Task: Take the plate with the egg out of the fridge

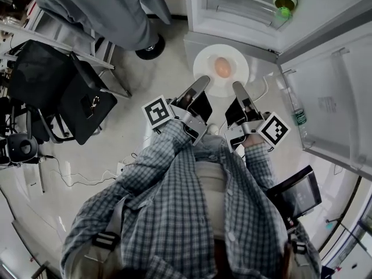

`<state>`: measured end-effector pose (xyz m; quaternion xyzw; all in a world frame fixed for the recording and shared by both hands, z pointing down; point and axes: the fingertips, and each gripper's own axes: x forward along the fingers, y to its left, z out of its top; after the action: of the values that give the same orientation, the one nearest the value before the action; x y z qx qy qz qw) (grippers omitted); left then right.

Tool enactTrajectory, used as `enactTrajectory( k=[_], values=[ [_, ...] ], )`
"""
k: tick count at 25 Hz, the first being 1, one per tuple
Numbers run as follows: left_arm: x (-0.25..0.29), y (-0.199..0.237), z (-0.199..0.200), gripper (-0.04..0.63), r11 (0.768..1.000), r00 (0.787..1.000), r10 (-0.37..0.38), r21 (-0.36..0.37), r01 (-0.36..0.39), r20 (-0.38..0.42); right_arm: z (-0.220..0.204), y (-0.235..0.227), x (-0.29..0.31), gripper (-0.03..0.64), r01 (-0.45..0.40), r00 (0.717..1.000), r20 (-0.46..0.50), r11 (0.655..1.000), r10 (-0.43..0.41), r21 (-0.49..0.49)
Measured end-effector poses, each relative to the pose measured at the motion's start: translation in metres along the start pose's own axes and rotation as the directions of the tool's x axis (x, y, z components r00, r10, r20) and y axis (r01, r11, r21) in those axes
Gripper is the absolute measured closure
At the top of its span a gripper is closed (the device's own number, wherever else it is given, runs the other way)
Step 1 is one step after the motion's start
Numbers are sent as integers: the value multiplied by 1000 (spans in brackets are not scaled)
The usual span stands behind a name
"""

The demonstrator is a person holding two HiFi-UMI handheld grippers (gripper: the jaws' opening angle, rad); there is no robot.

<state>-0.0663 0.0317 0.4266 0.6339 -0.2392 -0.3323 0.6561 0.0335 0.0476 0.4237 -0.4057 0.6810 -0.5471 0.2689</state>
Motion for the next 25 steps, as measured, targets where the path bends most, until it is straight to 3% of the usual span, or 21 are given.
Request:
enactTrajectory(
  k=[5, 25],
  values=[
    [25, 8, -4, 537, 999, 1000, 26, -18, -26, 5, 25, -7, 6, 569, -8, 1000, -7, 1000, 8, 11],
    [27, 8, -4, 537, 1000, 1000, 22, -7, -22, -2, 24, -7, 5, 569, 0, 1000, -1, 999, 0, 41]
  ],
)
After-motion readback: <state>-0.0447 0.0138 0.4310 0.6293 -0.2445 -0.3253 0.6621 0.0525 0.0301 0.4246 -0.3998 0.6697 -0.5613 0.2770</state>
